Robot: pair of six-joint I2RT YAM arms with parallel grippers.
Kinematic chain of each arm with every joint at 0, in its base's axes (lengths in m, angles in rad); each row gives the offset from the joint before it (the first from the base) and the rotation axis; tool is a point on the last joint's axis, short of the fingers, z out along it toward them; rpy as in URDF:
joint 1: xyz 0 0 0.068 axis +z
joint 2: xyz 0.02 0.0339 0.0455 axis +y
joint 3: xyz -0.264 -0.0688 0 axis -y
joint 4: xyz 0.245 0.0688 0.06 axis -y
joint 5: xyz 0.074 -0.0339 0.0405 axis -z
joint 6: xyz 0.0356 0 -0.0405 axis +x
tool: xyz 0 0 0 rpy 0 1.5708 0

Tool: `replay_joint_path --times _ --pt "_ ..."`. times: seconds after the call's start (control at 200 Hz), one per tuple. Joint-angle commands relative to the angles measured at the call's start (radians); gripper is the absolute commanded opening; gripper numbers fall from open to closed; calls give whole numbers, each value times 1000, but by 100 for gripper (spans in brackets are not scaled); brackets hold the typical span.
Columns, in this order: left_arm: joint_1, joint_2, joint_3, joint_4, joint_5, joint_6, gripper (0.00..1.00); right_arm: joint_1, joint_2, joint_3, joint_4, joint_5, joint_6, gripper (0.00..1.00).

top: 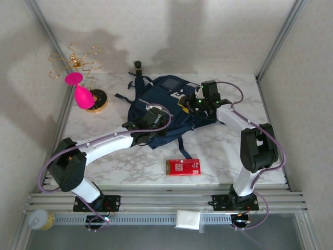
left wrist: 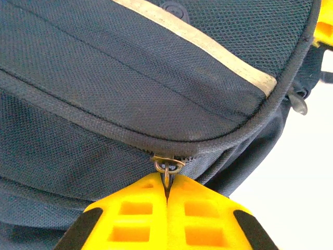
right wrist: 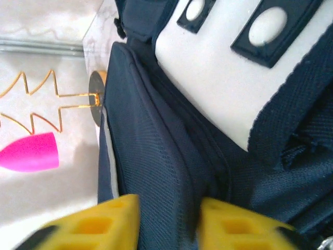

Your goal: Pack books, pencil case, and school supplies into a backpack

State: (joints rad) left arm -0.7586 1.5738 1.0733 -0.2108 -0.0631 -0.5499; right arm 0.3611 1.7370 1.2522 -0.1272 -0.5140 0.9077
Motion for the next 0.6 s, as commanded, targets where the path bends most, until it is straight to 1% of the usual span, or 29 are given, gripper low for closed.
replay_joint_path --times 0.0,0.07,0.13,0.235,0.33,0.426,0.536,0.596 --pt "-10 -1 -5 -30 -19 -13 0 41 -116 -74 69 71 11 51" --pt "-8 1 -8 -13 -1 -8 0 68 -164 -180 137 70 99 53" --pt "-8 7 -3 -5 11 -10 0 96 -192 -273 239 66 191 53" --pt "-8 7 -5 7 15 -13 0 154 -209 -354 360 90 313 52" --pt "-9 0 -17 15 13 -15 0 193 -193 -348 411 111 384 49" --pt "-9 -2 -17 16 14 -15 0 226 -162 -309 412 146 409 45" --pt "-8 -3 -19 21 14 -15 0 234 -145 -316 451 191 461 37" --pt "-9 -5 -20 22 14 -13 0 237 -144 -310 443 224 464 36"
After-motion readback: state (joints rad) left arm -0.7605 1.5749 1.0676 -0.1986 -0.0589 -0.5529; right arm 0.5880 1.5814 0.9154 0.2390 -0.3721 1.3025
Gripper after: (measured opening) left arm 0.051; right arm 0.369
